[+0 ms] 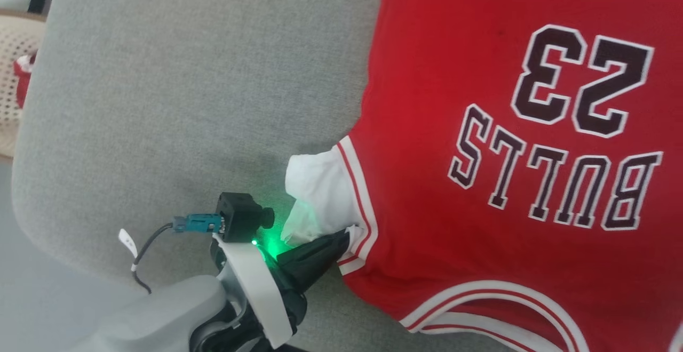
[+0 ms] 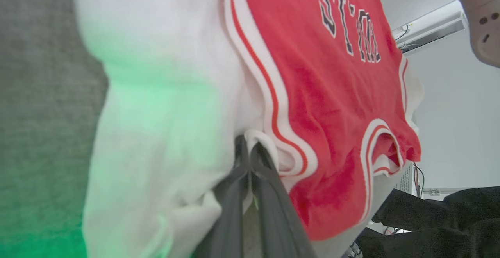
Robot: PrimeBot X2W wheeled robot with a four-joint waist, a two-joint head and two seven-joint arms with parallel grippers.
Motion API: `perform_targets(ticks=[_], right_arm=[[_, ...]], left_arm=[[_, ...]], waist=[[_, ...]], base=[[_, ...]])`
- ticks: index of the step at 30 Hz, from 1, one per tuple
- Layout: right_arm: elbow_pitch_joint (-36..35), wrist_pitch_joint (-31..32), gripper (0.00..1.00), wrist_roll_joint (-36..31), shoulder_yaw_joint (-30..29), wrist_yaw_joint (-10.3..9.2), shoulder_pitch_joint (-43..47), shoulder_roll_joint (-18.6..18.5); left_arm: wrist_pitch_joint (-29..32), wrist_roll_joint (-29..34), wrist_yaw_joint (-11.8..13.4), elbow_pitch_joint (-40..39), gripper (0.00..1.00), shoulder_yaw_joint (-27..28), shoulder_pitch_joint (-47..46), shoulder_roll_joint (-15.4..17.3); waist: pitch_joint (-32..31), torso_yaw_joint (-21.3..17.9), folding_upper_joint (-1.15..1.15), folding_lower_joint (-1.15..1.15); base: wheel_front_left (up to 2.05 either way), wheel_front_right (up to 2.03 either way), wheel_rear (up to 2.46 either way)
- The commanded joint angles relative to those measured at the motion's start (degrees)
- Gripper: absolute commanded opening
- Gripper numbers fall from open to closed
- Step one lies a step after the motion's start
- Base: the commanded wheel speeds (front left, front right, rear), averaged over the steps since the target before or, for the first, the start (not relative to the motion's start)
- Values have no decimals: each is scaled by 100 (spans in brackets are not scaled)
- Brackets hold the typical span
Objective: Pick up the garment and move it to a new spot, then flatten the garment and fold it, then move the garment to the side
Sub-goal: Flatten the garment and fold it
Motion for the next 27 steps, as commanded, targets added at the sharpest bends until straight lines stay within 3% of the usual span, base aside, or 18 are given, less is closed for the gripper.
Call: perform_targets(ticks=[1, 8, 19, 27], right_arm=[[-206, -53, 0, 268, 242, -11, 344, -93], [-1567, -285, 0, 1342, 1010, -11, 1368, -903], [-3410, -970, 0, 2519, 1172, -11, 3690, -1775], [-4356, -1567, 0, 2523, 912, -10, 5799, -1800]], left_arm=[[40, -36, 124, 365, 0, 57, -44, -110], [8, -47, 122, 332, 0, 405, 206, 274], [5, 62, 78, 227, 0, 875, 786, 570], [3, 158, 77, 180, 0, 1275, 1252, 651]], waist=[[-211, -182, -1, 0], [-666, -631, -1, 0], [-1241, -1117, -1, 0], [-1507, -1344, -1, 0]], base=[[0, 0, 0], [0, 0, 0], [0, 0, 0], [0, 0, 0]])
